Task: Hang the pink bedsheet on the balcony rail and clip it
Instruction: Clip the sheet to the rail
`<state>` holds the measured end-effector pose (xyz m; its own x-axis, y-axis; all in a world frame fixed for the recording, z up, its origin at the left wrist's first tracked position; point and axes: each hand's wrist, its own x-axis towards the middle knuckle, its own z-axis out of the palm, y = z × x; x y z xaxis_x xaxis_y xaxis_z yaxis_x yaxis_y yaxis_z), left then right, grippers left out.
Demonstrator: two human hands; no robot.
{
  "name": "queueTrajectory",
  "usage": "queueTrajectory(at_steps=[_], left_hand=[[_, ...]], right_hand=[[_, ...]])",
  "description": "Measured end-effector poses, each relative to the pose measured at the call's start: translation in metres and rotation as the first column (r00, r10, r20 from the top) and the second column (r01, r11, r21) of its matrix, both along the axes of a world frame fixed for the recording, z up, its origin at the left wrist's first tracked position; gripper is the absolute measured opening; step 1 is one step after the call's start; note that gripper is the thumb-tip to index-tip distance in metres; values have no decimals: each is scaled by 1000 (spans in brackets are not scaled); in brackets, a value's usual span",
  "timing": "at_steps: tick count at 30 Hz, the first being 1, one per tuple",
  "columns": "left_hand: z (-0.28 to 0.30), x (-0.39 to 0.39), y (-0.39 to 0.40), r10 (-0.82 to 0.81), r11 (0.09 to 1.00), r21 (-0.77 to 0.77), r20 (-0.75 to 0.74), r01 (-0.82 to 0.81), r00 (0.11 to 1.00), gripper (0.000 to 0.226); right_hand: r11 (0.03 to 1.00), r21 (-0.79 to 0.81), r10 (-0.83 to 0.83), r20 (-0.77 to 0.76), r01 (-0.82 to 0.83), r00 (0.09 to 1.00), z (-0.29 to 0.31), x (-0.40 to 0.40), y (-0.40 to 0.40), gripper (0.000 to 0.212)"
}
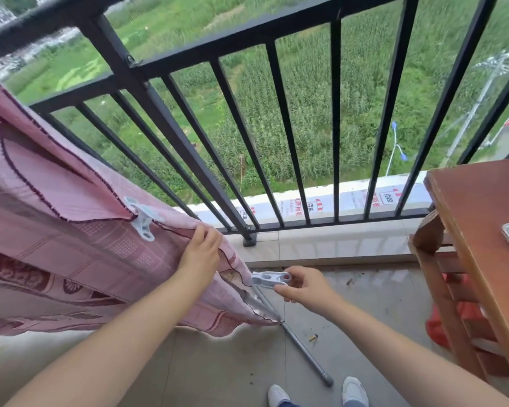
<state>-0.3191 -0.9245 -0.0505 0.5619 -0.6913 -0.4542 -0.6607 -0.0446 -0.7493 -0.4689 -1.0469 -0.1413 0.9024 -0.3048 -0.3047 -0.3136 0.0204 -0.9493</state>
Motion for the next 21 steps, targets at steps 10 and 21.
queueTrajectory(at_steps=[10, 21], left_hand=[[4, 15, -23, -194, 964, -212, -150, 161, 969, 3], [14, 11, -5, -475, 816, -468, -205, 340, 856, 25]], right_hand=[[996, -37, -85, 26, 86, 996, 7, 9, -13, 11], [762, -645, 169, 115, -55, 979, 19, 35, 2, 33]])
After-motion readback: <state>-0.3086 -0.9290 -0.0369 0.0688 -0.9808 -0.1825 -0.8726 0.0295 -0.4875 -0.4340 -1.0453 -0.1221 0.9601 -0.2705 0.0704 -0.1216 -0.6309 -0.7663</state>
